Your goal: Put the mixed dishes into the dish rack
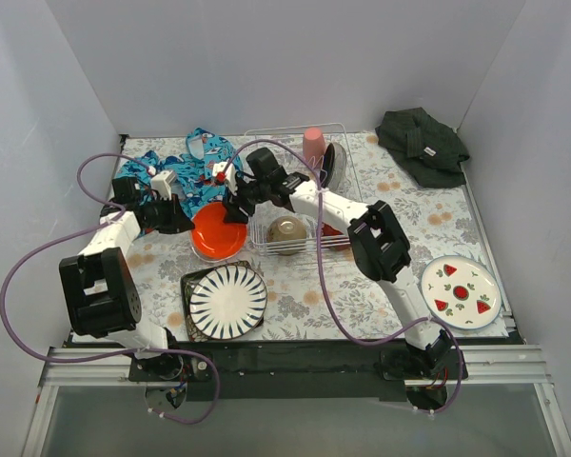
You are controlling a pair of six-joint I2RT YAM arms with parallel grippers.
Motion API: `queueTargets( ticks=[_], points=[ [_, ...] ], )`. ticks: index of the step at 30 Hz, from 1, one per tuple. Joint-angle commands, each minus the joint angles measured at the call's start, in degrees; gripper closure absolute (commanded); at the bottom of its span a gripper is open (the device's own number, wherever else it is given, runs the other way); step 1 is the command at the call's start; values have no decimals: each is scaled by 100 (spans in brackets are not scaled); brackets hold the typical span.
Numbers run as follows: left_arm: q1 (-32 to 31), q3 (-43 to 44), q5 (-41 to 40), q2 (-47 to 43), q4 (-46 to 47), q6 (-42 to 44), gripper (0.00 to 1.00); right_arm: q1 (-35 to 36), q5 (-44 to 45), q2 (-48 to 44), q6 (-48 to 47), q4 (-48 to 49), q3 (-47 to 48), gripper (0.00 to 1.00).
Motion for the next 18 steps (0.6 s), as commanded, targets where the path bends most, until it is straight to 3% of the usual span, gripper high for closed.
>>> queueTargets(
  ticks=[1,6,7,10,16,17,18],
  points=[
    [48,-33,238,-212,-45,-3,100,74,193,108,-167,-33,381,50],
    [47,-33,186,-168,-36,-47,100,74,554,153,-184,11,504,68],
    [39,-24,186,-167,-36,-47,100,74,598,153,-219,20,496,79],
    [47,-16,186,-150,-19,-82,100,74,633,153,-351,20,426,98],
    [47,2,-34,8,24,-310,79,91,686,135,-422,29,408,99],
    [39,-33,-86,26,69,-415,68,91,738,118,-431,29,416,99],
    [39,-33,-243,52,95,-503,64,91,774,100,-431,29,425,99]
  ],
)
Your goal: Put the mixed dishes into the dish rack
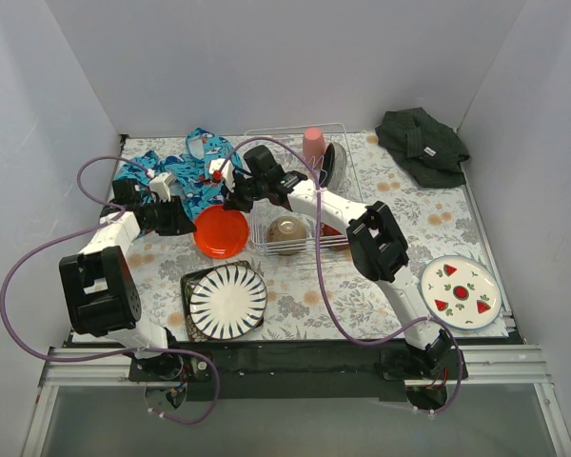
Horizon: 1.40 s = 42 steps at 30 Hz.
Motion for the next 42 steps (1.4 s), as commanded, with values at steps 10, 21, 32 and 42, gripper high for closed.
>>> queueTargets(
  ticks=[10,21,32,42],
  points=[
    [175,472,-21,127,60,-782,43,52,1486,-295,376,202,405,99],
    [474,709,330,-66,200,-1388,40,61,2417,-936,1606,246,563,99],
    [571,490,541,-119,710,-1792,40,175,6651,-1893,1748,1114,319,99],
    [571,393,146,13,763,-2021,40,175,9474,-2185,221,2645,-809,99]
  ],
)
